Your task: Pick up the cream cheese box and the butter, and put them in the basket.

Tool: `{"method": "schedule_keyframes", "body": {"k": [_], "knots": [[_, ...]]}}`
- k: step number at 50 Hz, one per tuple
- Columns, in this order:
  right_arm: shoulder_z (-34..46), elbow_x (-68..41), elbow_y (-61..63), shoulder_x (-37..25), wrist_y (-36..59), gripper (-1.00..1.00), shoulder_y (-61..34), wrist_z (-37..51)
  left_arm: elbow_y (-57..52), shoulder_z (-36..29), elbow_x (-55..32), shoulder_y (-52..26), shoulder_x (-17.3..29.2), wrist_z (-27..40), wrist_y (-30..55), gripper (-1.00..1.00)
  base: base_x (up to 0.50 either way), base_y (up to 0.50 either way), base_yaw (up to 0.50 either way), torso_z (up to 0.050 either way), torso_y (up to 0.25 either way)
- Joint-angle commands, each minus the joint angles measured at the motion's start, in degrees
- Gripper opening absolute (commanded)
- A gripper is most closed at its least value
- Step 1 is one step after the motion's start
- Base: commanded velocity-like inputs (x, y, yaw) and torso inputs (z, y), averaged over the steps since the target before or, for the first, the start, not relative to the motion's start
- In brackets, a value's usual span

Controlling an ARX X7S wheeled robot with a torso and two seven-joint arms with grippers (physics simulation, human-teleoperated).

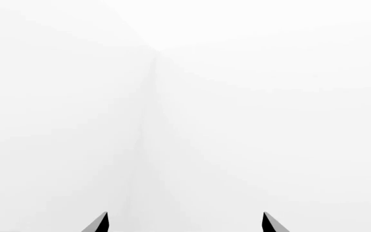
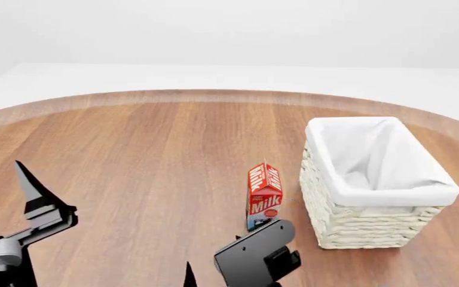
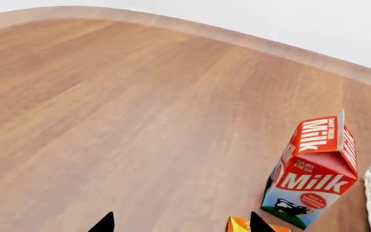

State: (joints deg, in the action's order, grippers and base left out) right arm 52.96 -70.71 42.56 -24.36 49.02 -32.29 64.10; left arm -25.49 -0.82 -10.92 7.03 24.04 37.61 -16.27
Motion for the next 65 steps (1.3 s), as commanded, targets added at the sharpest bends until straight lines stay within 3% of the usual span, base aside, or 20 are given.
{"method": "schedule_keyframes", "body": {"k": [1, 39, 65], "knots": [[3.6, 7.6, -2.7, 4.8, -1.3, 1.0, 5.0, -2.4, 0.3, 1.7, 0.9, 0.2, -0.9, -1.0, -0.4, 1.0, 0.0, 0.0, 0.0, 0.0, 0.0], [9.9, 10.1, -4.0, 8.8, -3.6, 1.0, 9.9, -5.9, 0.4, 1.8, 0.5, 0.2, -0.5, -0.6, -0.5, 1.0, 0.0, 0.0, 0.0, 0.0, 0.0], [9.9, 7.8, -2.3, 12.1, -2.6, 1.0, 9.7, -1.4, 1.0, 1.6, -0.2, 0.1, -0.3, -0.6, -0.7, 1.0, 0.0, 0.0, 0.0, 0.0, 0.0]]}}
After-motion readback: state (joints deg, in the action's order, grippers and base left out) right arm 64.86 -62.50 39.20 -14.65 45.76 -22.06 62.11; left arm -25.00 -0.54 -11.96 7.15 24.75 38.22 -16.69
